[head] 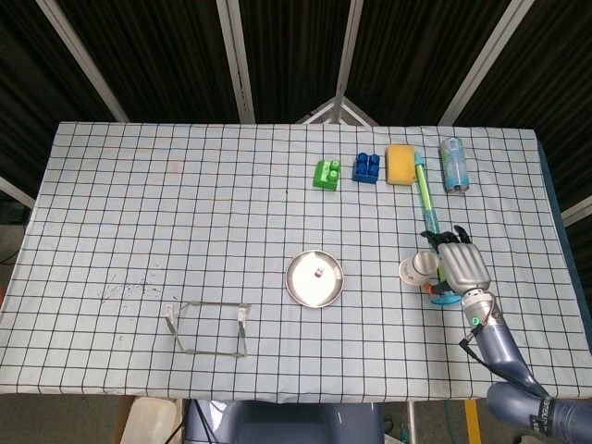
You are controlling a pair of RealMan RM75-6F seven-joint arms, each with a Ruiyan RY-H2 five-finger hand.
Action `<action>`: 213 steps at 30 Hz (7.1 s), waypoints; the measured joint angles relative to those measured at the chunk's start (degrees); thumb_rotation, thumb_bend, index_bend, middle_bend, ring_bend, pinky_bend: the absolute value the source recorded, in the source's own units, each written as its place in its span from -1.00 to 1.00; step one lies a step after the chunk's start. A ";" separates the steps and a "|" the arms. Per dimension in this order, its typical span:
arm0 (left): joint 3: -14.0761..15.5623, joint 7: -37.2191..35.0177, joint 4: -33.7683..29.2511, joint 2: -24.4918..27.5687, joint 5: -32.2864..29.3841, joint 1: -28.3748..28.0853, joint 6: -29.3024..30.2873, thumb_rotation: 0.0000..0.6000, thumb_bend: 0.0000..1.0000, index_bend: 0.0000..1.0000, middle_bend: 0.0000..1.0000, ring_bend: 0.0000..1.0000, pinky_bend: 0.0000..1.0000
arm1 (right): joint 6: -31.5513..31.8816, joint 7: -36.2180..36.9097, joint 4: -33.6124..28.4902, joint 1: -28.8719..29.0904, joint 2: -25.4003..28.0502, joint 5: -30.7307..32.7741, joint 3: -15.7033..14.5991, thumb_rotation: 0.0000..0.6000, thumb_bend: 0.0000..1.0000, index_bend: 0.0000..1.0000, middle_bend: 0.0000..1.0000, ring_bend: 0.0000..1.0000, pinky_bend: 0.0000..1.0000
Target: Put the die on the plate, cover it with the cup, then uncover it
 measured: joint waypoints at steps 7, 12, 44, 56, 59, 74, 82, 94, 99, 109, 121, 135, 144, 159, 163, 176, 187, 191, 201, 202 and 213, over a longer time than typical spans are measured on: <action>0.14 1.21 -0.17 -0.29 0.16 -0.20 -0.17 1.00 0.36 -0.41 -1.00 -1.00 -0.94 | -1.56 2.59 3.34 0.06 -0.83 -0.27 0.09 1.00 -0.67 -0.53 -0.24 -0.59 -0.98; 0.13 1.54 -0.35 -0.34 0.06 -0.17 -0.10 1.00 0.36 -0.39 -1.00 -1.00 -0.94 | -1.40 3.47 3.64 -0.16 -1.01 -1.51 -0.08 1.00 -0.61 -0.48 -0.16 -0.56 -0.98; -0.06 1.96 -0.57 -0.29 -0.59 -0.24 -0.55 1.00 0.36 -0.38 -1.00 -1.00 -0.94 | -1.91 3.74 4.56 0.74 -3.27 -2.38 0.35 1.00 -0.38 0.03 -0.09 -0.53 -0.98; -0.18 1.67 -0.60 -0.17 -0.77 -0.20 -0.57 1.00 0.36 -0.38 -1.00 -1.00 -0.94 | -1.85 3.41 4.08 0.81 -3.27 -2.30 0.32 1.00 -0.36 0.14 -0.06 -0.52 -0.98; -0.21 1.56 -0.59 -0.17 -0.75 -0.17 -0.47 1.00 0.36 -0.38 -1.00 -1.00 -0.94 | -1.47 3.52 3.61 0.77 -3.15 -2.68 0.44 1.00 -0.34 0.14 -0.06 -0.52 -0.98; -0.49 0.28 -0.56 0.19 -0.97 0.13 -0.10 1.00 0.36 -0.37 -1.00 -1.00 -0.94 | -0.27 -3.00 -7.35 5.13 -2.30 -3.03 3.58 1.00 -0.30 0.16 -0.05 -0.51 -0.98; -0.54 -0.37 -0.28 0.32 -0.92 0.11 -0.20 1.00 0.36 -0.37 -1.00 -1.00 -0.94 | -1.69 -6.96 -9.44 9.82 -7.68 0.32 5.03 1.00 -0.30 0.16 -0.05 -0.50 -0.98; -0.66 -0.95 0.10 0.33 -1.09 -0.09 -0.65 1.00 0.36 -0.37 -1.00 -1.00 -0.94 | -2.02 -9.92 -4.30 14.83 -15.41 3.95 6.00 1.00 -0.30 0.17 -0.05 -0.50 -0.98; -0.75 -1.32 0.27 0.41 -1.27 -0.08 -0.79 1.00 0.36 -0.37 -1.00 -1.00 -0.94 | -2.16 -9.28 -2.14 15.50 -17.25 3.88 5.69 1.00 -0.30 0.17 -0.05 -0.50 -0.98; -0.84 -0.88 0.21 0.34 -1.58 -0.10 -0.88 1.00 0.36 -0.36 -1.00 -1.00 -0.94 | -2.33 -7.44 2.11 16.05 -19.35 2.00 4.76 1.00 -0.30 0.18 -0.05 -0.50 -0.98; -0.94 -0.43 -0.01 0.39 -1.85 -0.15 -1.05 1.00 0.36 -0.34 -1.00 -1.00 -0.94 | -2.91 -4.89 6.42 16.44 -21.13 -0.45 4.23 1.00 -0.28 0.20 -0.05 -0.50 -0.98; -0.62 0.10 -0.32 0.27 -1.19 -0.37 -1.13 1.00 0.36 -0.33 -1.00 -1.00 -0.94 | -0.68 -5.57 -1.00 13.23 -16.64 -4.67 -0.11 1.00 -0.28 0.21 -0.03 -0.50 -0.98; -0.69 -0.62 -0.26 0.45 -1.09 -0.17 -0.73 1.00 0.36 -0.33 -1.00 -1.00 -0.94 | -0.26 -5.33 -3.00 12.72 -17.31 -6.74 -0.87 1.00 -0.28 0.21 -0.03 -0.50 -0.98; -0.88 -0.35 0.09 0.27 -1.41 -0.23 -0.73 1.00 0.36 -0.32 -1.00 -1.00 -0.94 | -3.11 1.97 7.15 15.00 -22.78 -7.25 2.87 1.00 -0.27 0.21 -0.03 -0.50 -0.98; -0.93 -0.05 0.08 0.19 -1.55 -0.26 -0.78 1.00 0.36 -0.32 -1.00 -1.00 -0.94 | -3.98 5.22 11.27 15.24 -23.92 -8.23 3.21 1.00 -0.27 0.22 -0.03 -0.50 -0.98; -0.91 1.09 -0.29 0.01 -1.62 -0.30 -0.66 1.00 0.36 -0.31 -1.00 -1.00 -0.94 | -3.16 9.39 17.45 15.03 -24.98 -12.41 3.45 1.00 -0.27 0.22 -0.03 -0.50 -0.98; -0.93 1.49 -0.29 -0.08 -1.77 -0.48 -0.98 1.00 0.36 -0.31 -1.00 -1.00 -0.94 | -3.27 9.60 18.94 14.23 -23.50 -13.23 2.86 1.00 -0.27 0.23 -0.03 -0.50 -0.98; -1.00 1.72 -0.25 -0.16 -2.07 -0.61 -1.34 1.00 0.36 -0.31 -1.00 -1.00 -0.94 | -2.80 8.96 17.19 13.11 -21.72 -13.47 1.99 1.00 -0.27 0.24 -0.03 -0.50 -0.98; -0.67 2.27 -0.77 -0.30 -1.36 -0.81 -1.33 1.00 0.36 -0.31 -1.00 -1.00 -0.94 | -2.18 6.99 7.30 9.89 -16.66 -14.28 -1.61 1.00 -0.27 0.24 -0.03 -0.50 -0.98; -0.67 2.25 -0.76 -0.31 -1.33 -0.84 -1.35 1.00 0.36 -0.31 -1.00 -1.00 -0.94 | -2.51 6.98 6.38 9.79 -16.62 -14.52 -2.00 1.00 -0.27 0.24 -0.03 -0.50 -0.98; -0.80 1.87 -0.11 -0.43 -1.52 -1.06 -1.67 1.00 0.36 -0.30 -1.00 -1.00 -0.94 | -3.94 9.38 11.06 13.23 -23.65 -16.17 1.19 1.00 -0.27 0.24 -0.02 -0.50 -0.98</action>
